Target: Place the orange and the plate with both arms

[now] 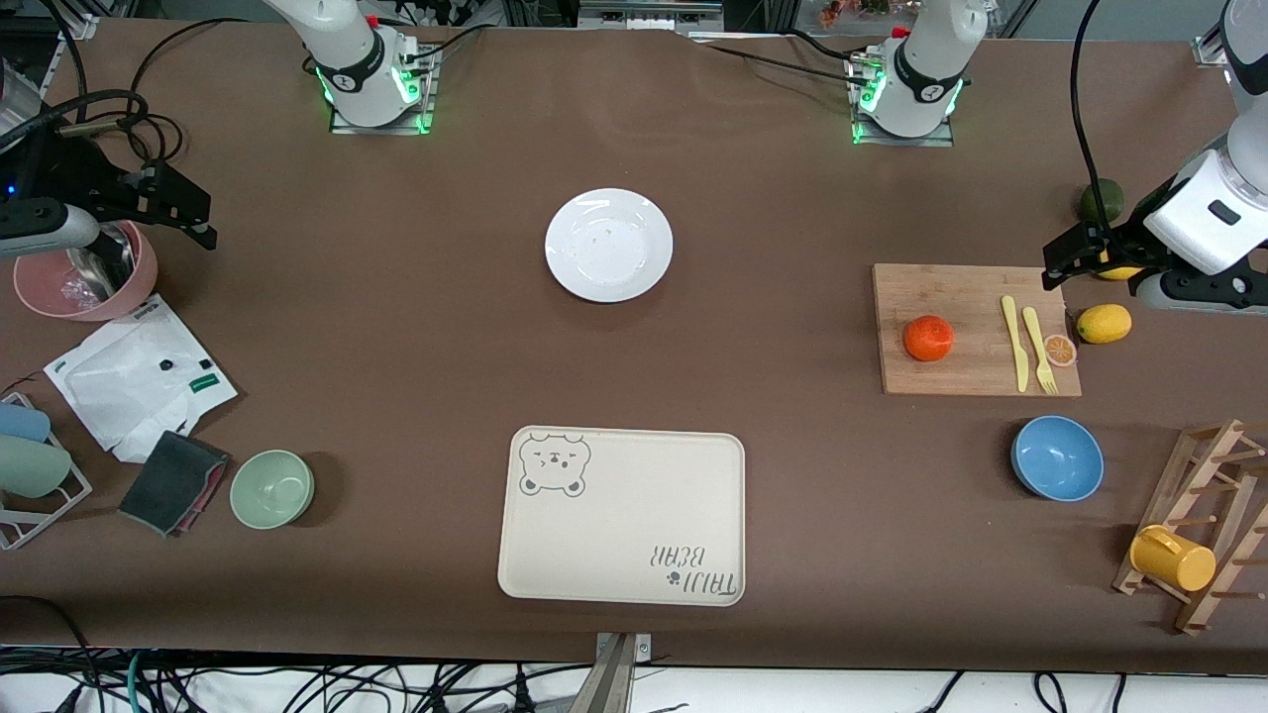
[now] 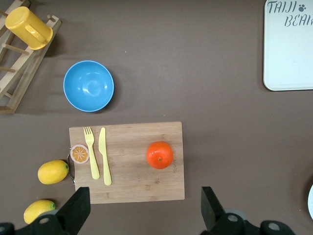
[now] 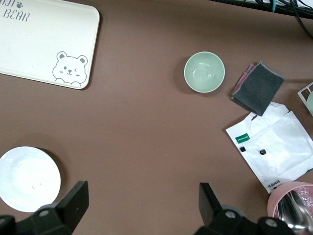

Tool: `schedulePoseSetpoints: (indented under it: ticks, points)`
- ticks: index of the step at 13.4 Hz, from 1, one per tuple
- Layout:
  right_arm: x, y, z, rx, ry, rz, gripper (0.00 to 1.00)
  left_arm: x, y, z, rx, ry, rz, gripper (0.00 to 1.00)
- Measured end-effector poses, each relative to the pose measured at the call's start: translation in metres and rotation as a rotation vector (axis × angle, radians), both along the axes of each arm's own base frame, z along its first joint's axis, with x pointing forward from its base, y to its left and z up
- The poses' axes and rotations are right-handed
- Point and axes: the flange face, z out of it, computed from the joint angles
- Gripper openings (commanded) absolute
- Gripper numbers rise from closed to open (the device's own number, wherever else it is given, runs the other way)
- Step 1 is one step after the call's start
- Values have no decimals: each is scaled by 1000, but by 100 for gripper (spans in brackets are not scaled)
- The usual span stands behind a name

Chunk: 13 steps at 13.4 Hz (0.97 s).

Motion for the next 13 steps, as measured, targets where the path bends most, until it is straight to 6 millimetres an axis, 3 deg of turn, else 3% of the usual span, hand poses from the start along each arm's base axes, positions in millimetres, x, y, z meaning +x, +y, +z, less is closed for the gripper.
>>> schedulePoseSetpoints:
  ticks: [13]
  points:
    - [0,0,-5,-2,14,0,100,0,0,-1,0,3,0,100]
